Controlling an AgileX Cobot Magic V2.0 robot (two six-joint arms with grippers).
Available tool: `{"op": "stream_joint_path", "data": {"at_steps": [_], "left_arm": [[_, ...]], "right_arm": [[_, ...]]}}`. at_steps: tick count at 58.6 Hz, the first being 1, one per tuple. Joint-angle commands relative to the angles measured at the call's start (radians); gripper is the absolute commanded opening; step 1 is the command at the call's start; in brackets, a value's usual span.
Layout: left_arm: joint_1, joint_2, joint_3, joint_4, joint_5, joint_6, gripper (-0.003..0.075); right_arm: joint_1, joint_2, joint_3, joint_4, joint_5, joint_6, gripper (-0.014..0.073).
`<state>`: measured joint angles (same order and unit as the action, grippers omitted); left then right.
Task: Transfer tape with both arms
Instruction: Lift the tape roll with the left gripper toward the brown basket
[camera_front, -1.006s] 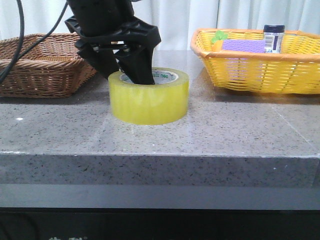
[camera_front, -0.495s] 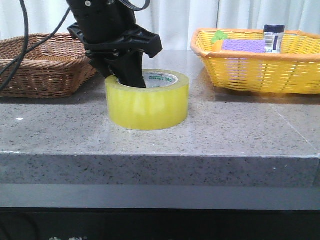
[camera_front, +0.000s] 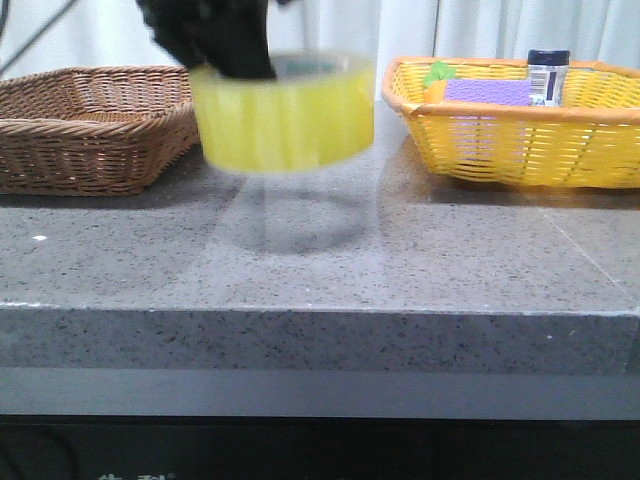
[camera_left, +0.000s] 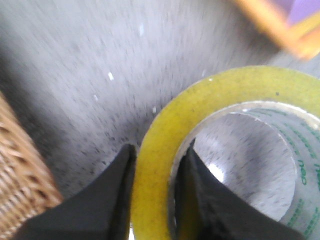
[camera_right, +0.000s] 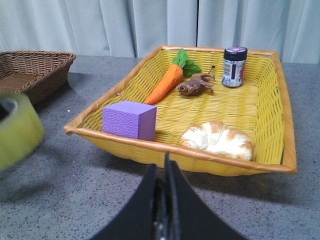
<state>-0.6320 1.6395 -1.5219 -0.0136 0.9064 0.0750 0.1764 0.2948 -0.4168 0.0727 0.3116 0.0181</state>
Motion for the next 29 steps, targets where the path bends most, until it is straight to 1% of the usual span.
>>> {"op": "stream_joint_path", "data": {"at_steps": [1, 8, 22, 29], "left_arm": [[0.023, -0.087, -0.066, -0.011, -0.058, -0.044, -0.0009], [0.104, -0.104, -0.105, -0.011, -0.055, -0.061, -0.0009], [0.350, -0.101, -0.123, -0.013, -0.055, -0.063, -0.0009], [0.457, -0.078, -0.123, -0.021, -0.052, -0.063, -0.0008]], "right_arm": [[-0.004, 0.007, -0.025, -0.012, -0.076, -0.003, -0.0069], [-0.004, 0.007, -0.025, -0.012, -0.076, -0.003, -0.0069], [-0.004, 0.007, -0.025, -0.012, -0.076, -0.003, -0.0069], [-0.004, 0.007, -0.025, -0.012, -0.076, -0.003, -0.0069]]}}
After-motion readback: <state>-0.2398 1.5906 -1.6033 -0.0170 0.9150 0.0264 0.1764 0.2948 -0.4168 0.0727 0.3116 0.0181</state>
